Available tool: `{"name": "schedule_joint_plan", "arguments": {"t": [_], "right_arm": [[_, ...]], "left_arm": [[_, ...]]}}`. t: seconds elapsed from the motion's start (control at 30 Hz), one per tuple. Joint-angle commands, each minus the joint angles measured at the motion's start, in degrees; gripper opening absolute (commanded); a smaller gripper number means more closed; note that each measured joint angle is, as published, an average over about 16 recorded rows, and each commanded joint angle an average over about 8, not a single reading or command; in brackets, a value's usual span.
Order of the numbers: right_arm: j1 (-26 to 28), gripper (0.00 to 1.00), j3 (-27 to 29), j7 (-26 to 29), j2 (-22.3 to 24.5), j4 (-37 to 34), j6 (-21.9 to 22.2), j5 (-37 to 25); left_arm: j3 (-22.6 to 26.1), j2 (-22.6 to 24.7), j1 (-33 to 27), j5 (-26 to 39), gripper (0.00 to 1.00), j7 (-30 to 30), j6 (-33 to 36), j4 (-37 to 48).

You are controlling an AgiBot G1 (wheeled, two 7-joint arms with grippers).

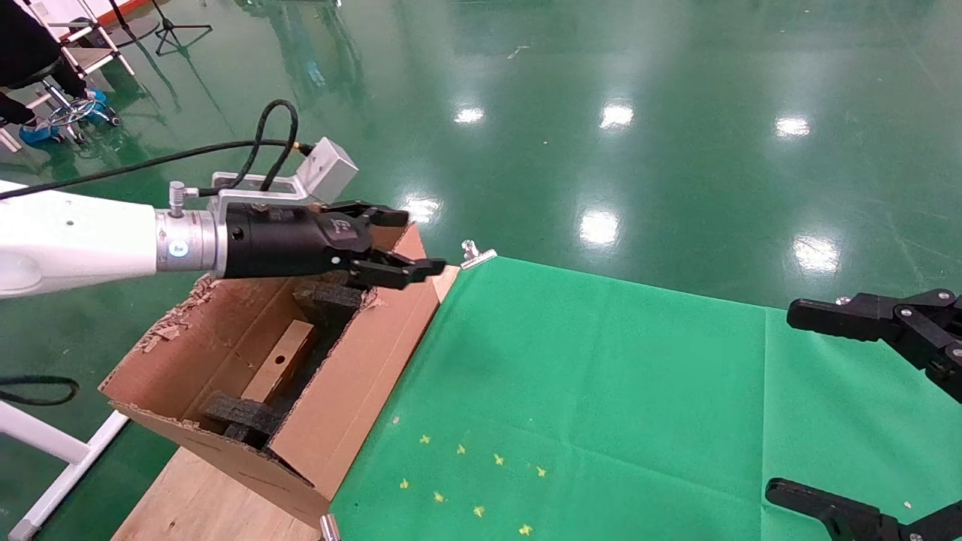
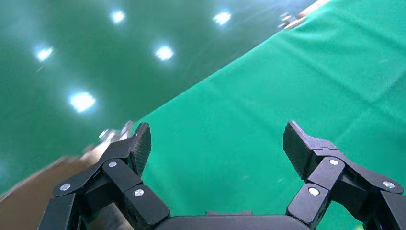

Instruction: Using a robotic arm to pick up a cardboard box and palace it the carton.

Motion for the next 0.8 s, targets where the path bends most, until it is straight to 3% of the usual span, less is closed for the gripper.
{"name": "schedule_joint_plan", "arguments": {"t": [0.03, 0.8], "right_arm": [[0.00, 1.00, -0.01, 0.00, 0.00, 0.00, 0.00, 0.00], [0.02, 1.00, -0.08, -0.04, 0.03, 0.00, 0.03, 0.05]], "left_arm": [[-0.69, -0.34, 1.45, -2.43, 1.00, 0.60, 0.76, -1.97], [-8.57, -4.18, 18.06, -30.29, 1.00, 7.46, 9.45, -24.56]]}}
